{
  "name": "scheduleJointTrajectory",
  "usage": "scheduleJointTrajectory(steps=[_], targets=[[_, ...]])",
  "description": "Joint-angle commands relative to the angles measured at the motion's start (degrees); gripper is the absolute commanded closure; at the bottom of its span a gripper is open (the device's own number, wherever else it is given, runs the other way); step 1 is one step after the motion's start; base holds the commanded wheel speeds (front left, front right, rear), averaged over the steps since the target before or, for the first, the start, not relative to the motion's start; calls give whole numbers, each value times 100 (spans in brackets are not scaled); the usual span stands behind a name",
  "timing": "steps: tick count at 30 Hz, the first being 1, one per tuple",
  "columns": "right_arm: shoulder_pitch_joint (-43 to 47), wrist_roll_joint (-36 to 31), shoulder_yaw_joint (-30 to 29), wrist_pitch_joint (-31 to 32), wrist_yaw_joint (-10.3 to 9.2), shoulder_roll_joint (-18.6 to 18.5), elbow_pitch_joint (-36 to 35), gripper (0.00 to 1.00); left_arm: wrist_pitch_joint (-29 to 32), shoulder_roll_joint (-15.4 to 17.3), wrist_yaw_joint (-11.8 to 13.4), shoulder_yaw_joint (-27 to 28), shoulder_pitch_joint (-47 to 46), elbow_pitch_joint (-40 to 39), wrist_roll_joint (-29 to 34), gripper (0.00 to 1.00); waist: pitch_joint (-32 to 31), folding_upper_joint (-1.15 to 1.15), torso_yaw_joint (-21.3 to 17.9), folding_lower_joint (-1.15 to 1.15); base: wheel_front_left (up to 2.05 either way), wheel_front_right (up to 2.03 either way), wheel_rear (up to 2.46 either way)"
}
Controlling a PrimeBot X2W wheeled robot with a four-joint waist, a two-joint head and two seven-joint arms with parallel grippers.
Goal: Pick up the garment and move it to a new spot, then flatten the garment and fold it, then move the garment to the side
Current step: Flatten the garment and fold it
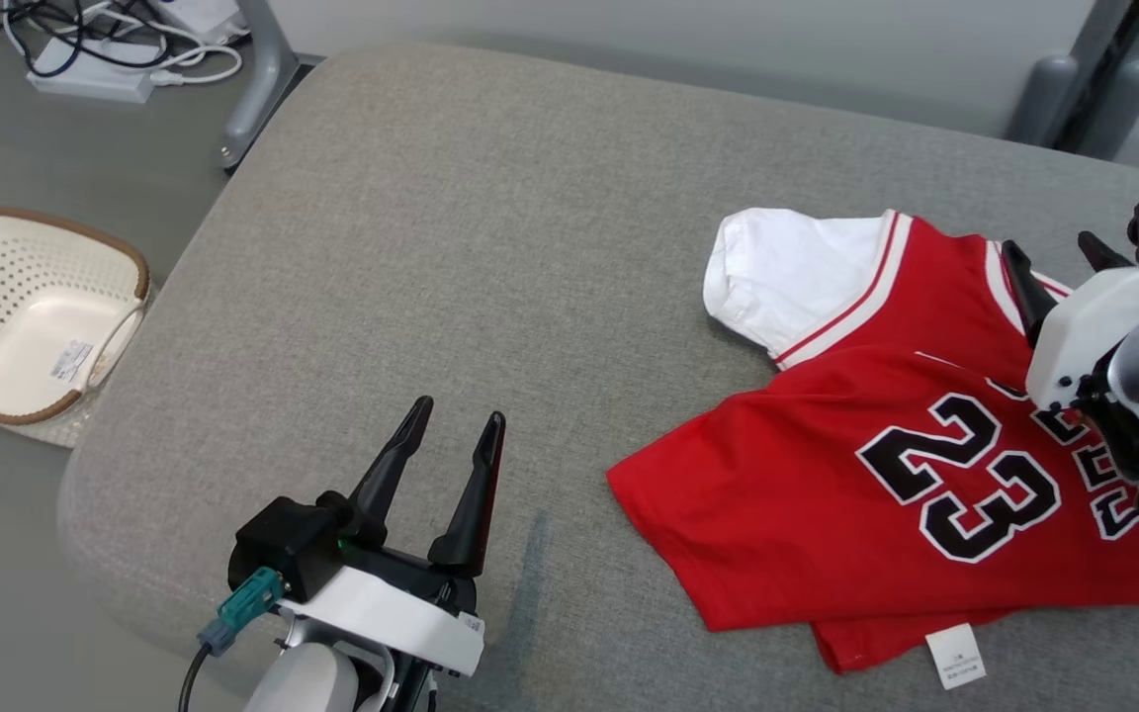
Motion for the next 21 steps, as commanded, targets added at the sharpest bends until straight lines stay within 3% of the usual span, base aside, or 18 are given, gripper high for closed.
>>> scheduleJointTrajectory(steps=[1, 12, 20, 21], targets=[[-125, 62, 68, 121, -2, -92, 91, 0, -9, 16, -8, -17, -101, -26, -38, 0, 213, 0, 218, 0, 0, 0, 0], [-1142, 771, 1375, 1068, -2, -839, 693, 0, -9, 19, -8, -260, -332, -136, -321, 0, 707, 0, 684, 0, 0, 0, 0], [-1414, 1249, 2175, 1487, -2, -1061, 850, 0, -9, 17, -8, -329, -388, -158, -375, 0, 811, 0, 813, 0, 0, 0, 0], [-1416, 1315, 2288, 1559, -2, -1077, 860, 35, -9, 18, -8, -336, -389, -153, -379, 0, 811, 0, 818, 0, 0, 0, 0]])
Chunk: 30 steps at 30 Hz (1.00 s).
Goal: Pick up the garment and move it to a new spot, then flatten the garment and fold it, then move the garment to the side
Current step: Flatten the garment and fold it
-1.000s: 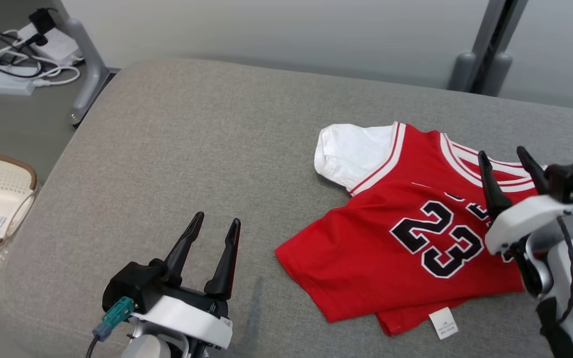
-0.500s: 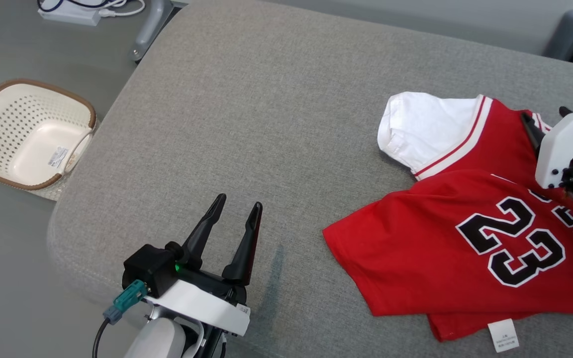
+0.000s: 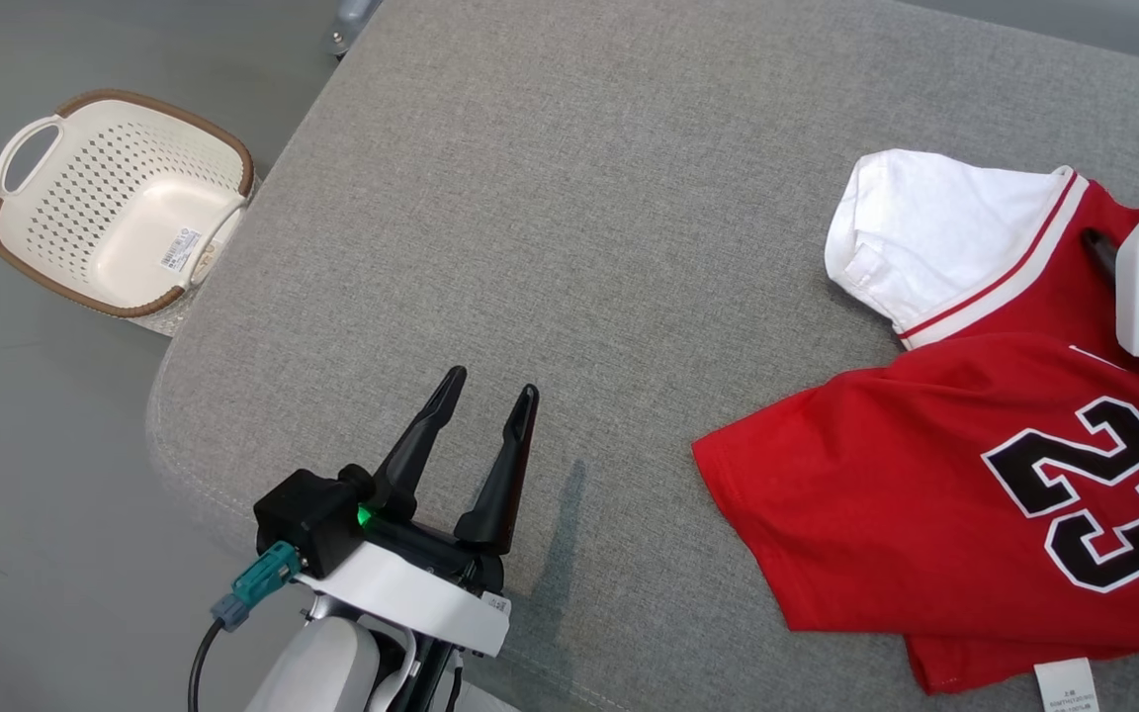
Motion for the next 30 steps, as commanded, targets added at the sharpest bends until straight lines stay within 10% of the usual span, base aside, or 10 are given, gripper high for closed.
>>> scheduleJointTrajectory(steps=[1, 2, 18, 30], targets=[[-29, 163, 188, 140, -2, -69, 25, 74, -9, 23, -8, 1, -101, -8, -29, 0, 1, 0, 10, 0, 0, 0, 0], [-33, 235, 271, 159, -2, -93, 18, 100, -9, 23, -8, 0, -104, -2, -32, 0, 1, 0, 10, 0, 0, 0, 0], [-700, 806, 302, -1457, -2, -148, 559, 100, -9, 23, -8, -21, -120, 6, 36, 0, -32, 0, -86, 0, 0, 0, 0], [-846, -239, -2067, -2908, 1, -1030, 1553, 100, -9, 27, -8, -18, -189, -31, 50, 0, 47, 0, -80, 0, 0, 0, 0]])
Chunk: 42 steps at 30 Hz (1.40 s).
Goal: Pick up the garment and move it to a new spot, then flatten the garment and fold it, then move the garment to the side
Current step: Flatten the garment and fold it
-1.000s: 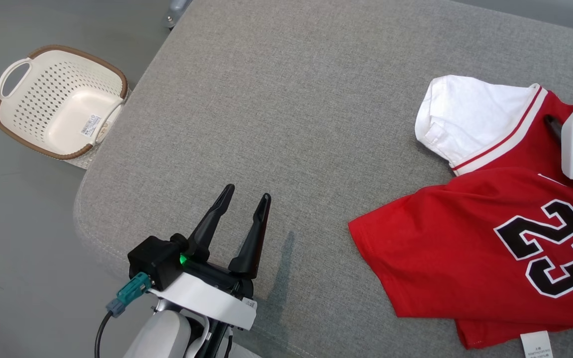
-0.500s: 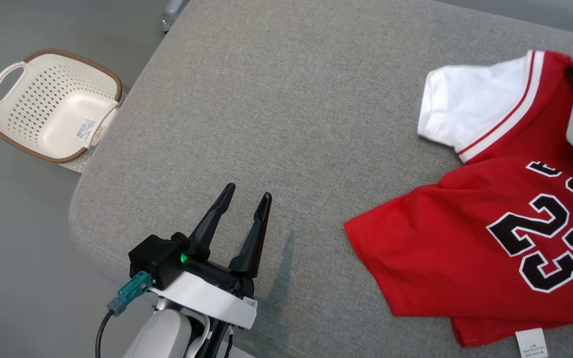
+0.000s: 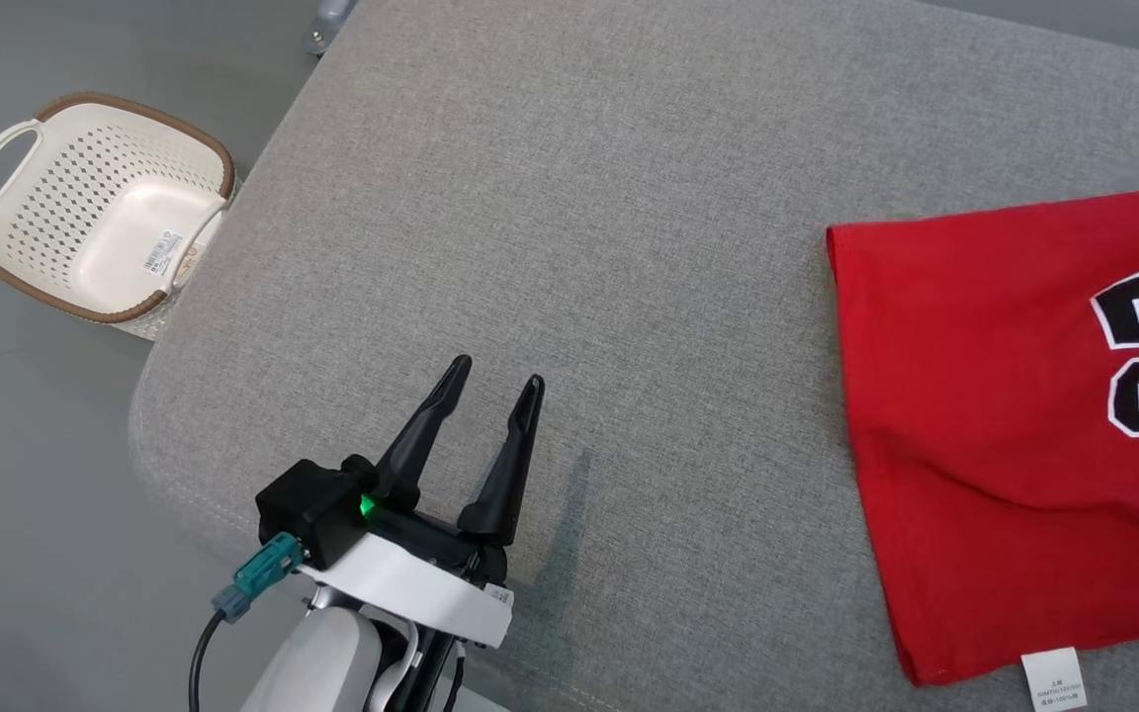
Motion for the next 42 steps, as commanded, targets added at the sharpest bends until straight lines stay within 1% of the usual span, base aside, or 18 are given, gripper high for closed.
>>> scheduleJointTrajectory(steps=[1, 2, 3, 5, 6, 7, 8, 13, 19, 22, 24, 25, 27, 32, 35, 37, 40, 42], targets=[[178, -202, -230, 156, 4, 198, -24, 88, -9, 35, -8, 37, -92, -8, 47, 0, -4, 0, -11, 0, 0, 0, 0], [277, -419, -381, 266, 4, 194, -20, 18, -9, 32, -8, 48, -91, -1, 50, 0, -10, 0, -28, 0, 0, 0, 0], [317, -572, -564, 383, 2, 224, -18, 0, -9, 30, -8, 49, -90, 5, 58, 0, -15, 0, -47, 0, 0, 0, 0], [319, -934, -894, 424, 2, 320, -25, 0, -9, 23, -8, 44, -102, 0, 83, 0, -33, 0, -94, 0, 0, 0, 0], [347, -1083, -1055, 416, 2, 429, -20, 0, -9, 28, -8, 51, -111, -2, 78, 0, -51, 0, -123, 0, 0, 0, 0], [383, -1221, -1211, 403, 2, 567, -17, 0, -9, 29, -8, 63, -121, -7, 85, 0, -72, 0, -157, 0, 0, 0, 0], [460, -1463, -1469, 382, 3, 831, -17, 0, -9, 30, -8, 84, -111, -7, 123, 0, -141, 0, -243, 0, 0, 0, 0], [581, -1999, -1746, 238, 2, 1358, -18, 0, -9, 28, -8, 172, -49, 7, 226, 0, -386, 0, -558, 0, 0, 0, 0], [851, -1975, -1738, -162, 2, 2017, -88, 0, -9, 30, -8, 293, 85, 15, 353, 0, -811, 0, -1054, 0, 0, 0, 0], [1109, -1756, -1671, -292, 2, 2254, -320, 0, -9, 32, -8, 360, 159, -4, 387, 0, -1025, 0, -1288, 0, 0, 0, 0], [1358, -1578, -1504, -338, 2, 2395, -617, 0, -9, 30, -8, 419, 206, -23, 377, 0, -1150, 0, -1437, 0, 0, 0, 0], [1358, -1578, -1504, -338, 2, 2395, -617, 0, -9, 30, -8, 419, 206, -23, 377, 0, -1150, 0, -1437, 0, 0, 0, 0], [1678, -1356, -1349, -361, 2, 2470, -1079, 0, -8, 31, -8, 469, 275, -33, 379, 0, -1276, 0, -1575, 0, 0, 0, 0], [2869, -909, -1115, -356, 2, 2447, -2716, 0, -8, 29, -8, 567, 397, -28, 356, 0, -1509, 0, -1870, 0, 0, 0, 0], [3568, -783, -1195, -359, 2, 2511, -3586, 0, -8, 29, -8, 577, 464, -26, 314, 0, -1571, 0, -2003, 0, 0, 0, 0], [4010, -856, -1303, -359, 2, 2568, -4070, 0, -8, 30, -8, 555, 486, -2, 312, 0, -1591, 0, -2077, 0, 0, 0, 0], [4562, -909, -1534, -358, 2, 2825, -4638, 0, -9, 31, -8, 530, 506, 8, 301, 0, -1593, 0, -2183, 0, 0, 0, 0], [4808, -992, -1589, -358, 2, 2923, -4876, 0, -9, 30, -9, 510, 527, 14, 295, 0, -1577, 0, -2259, 0, 0, 0, 0]])
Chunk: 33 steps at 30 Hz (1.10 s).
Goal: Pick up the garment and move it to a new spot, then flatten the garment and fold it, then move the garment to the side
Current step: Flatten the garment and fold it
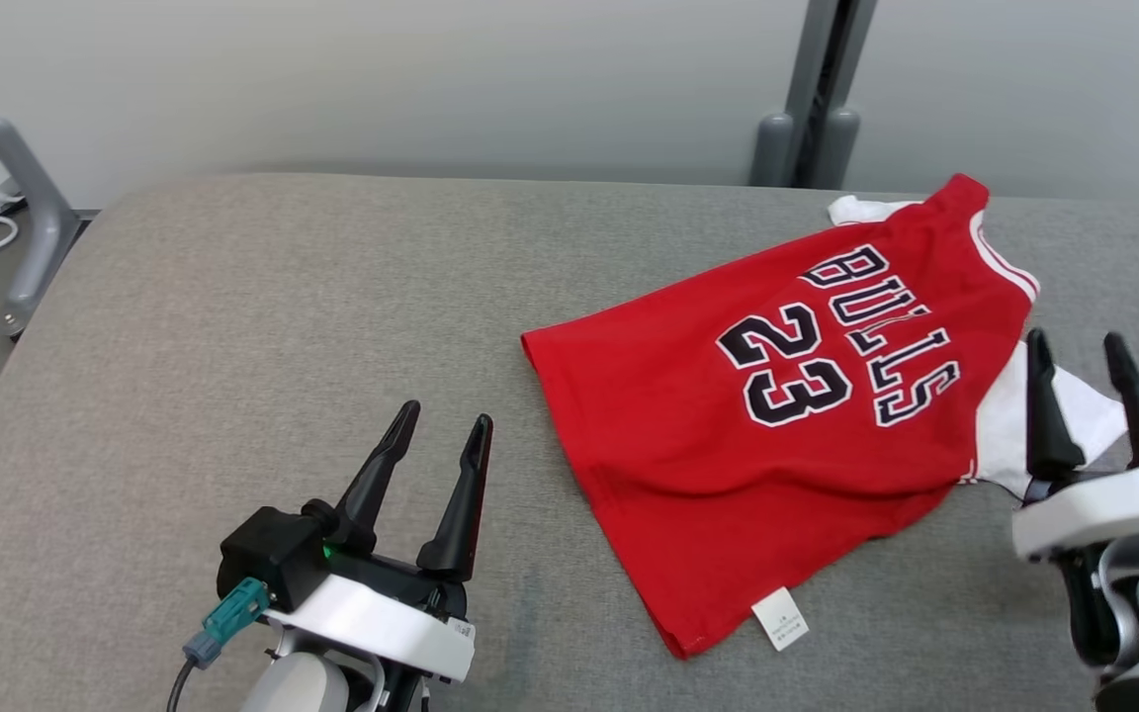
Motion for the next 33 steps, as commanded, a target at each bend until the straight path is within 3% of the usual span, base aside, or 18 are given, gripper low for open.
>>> scheduleJointTrajectory(steps=[1, 8, 13, 16, 22, 25, 33], targets=[[67, -65, 0, -24, 0, -25, -77, 0, -9, 21, -9, -6, 23, 15, -5, 0, 17, 0, -63, 0, 0, 0, 0], [237, -190, -141, -25, 0, 131, -356, 0, -8, 13, -9, -311, -102, 74, 110, 0, 107, 0, -200, 0, 0, 0, 0], [200, -219, -278, -25, 0, 207, -360, 0, -9, 116, -9, -1526, -351, 445, 338, 0, 211, 0, -279, 0, 0, 0, 0], [134, -239, -344, -25, 0, 241, -308, 0, -9, 382, -8, -2700, -710, 819, 196, 0, 307, 0, -372, 0, 0, 0, 0], [63, -275, -498, -25, 0, 276, -238, 0, -9, 605, -8, -3884, -1274, 1552, -43, 0, 409, 0, -501, 0, 0, 0, 0], [41, -308, -551, -25, 0, 277, -228, 0, -9, 605, -8, -4179, -1487, 1893, -77, 0, 442, 0, -544, 0, 0, 0, 0], [10, -348, -595, -25, 0, 313, -193, 0, -9, 444, -8, -4335, -1709, 2504, 47, 0, 472, 0, -621, 0, 0, 0, 0]])
